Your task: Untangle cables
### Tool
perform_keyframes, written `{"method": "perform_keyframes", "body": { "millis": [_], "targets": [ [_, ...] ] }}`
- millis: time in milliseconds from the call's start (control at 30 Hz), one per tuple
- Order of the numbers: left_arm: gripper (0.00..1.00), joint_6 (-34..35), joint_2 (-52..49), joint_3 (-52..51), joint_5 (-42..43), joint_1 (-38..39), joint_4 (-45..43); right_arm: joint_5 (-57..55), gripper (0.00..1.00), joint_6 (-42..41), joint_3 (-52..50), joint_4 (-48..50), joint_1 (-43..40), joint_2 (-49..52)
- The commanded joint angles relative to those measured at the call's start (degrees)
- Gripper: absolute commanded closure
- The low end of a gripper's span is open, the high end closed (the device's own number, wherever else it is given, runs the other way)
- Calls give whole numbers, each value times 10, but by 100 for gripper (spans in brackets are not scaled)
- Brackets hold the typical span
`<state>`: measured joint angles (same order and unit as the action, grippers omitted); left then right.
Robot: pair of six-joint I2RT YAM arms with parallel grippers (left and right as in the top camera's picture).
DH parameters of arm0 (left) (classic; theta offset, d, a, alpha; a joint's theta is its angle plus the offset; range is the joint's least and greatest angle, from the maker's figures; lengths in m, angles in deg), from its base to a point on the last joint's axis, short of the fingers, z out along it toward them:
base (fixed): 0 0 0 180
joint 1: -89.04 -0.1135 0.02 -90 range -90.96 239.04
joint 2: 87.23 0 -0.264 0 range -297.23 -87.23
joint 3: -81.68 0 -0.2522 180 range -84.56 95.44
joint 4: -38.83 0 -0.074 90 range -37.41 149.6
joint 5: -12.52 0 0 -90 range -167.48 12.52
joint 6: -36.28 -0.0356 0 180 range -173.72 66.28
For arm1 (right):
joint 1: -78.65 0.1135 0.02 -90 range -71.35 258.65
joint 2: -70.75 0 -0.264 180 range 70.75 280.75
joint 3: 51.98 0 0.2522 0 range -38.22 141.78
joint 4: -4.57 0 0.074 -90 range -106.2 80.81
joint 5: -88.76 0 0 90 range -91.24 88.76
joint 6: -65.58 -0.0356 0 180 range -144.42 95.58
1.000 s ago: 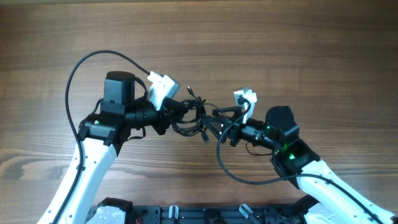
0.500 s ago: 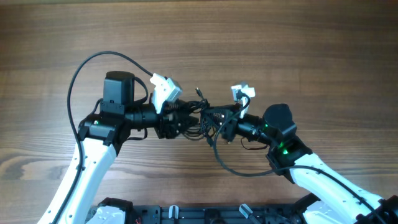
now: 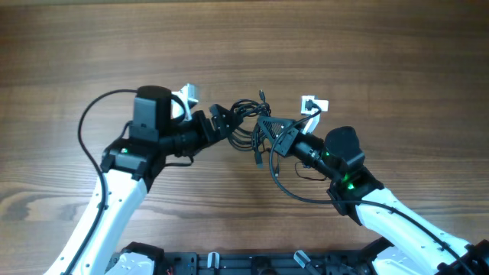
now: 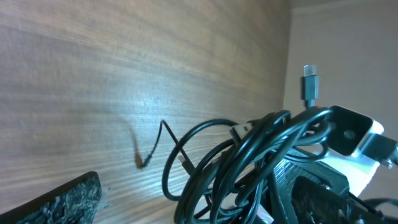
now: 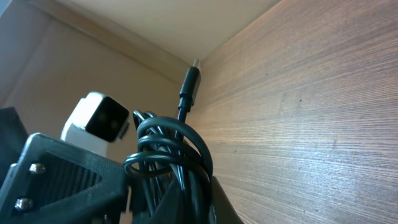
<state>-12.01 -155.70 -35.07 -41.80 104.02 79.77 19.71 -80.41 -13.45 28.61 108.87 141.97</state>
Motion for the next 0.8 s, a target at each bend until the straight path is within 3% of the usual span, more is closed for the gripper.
{"method": "perform_keyframes", "body": {
  "millis": [0, 100, 167, 200, 300, 333, 400, 467, 500, 533, 667, 733, 767],
  "targets": [
    [0, 142, -29, 5, -58, 43, 0, -12, 95, -12, 2, 7, -2, 6],
    [3, 179, -61, 5, -83, 72, 0, -9, 95, -12, 2, 7, -2, 6],
    [18, 203, -79, 5, -104, 78, 0, -5, 95, -21, 2, 7, -2, 6],
    [31, 207, -86, 5, -121, 78, -2, -3, 95, -27, 2, 7, -2, 6],
    [85, 207, -96, 5, -146, 76, -28, 1, 95, -27, 2, -1, -2, 6],
    [96, 207, -96, 5, -145, 76, -51, 1, 95, -27, 2, -12, -2, 6],
    [96, 207, -95, 5, -146, 76, -75, 1, 89, -27, 2, -33, -2, 6],
    [96, 186, -95, 5, -148, 76, -87, 1, 64, -26, 2, -55, -2, 6],
    [96, 162, -95, 6, -148, 76, -88, 0, 47, -20, 2, -72, -2, 6],
    [96, 122, -95, 6, -148, 74, -87, 1, 1, 0, 2, -90, -2, 6],
    [96, 2, -79, 6, -148, 47, -33, 49, 0, 72, 2, -137, -14, -9],
    [96, -91, -56, 6, -147, 24, 8, 101, 0, 132, 2, -136, -27, -36],
    [96, -177, -39, 6, -147, 17, 30, 126, 0, 168, 2, -134, -33, -59]
  ]
}}
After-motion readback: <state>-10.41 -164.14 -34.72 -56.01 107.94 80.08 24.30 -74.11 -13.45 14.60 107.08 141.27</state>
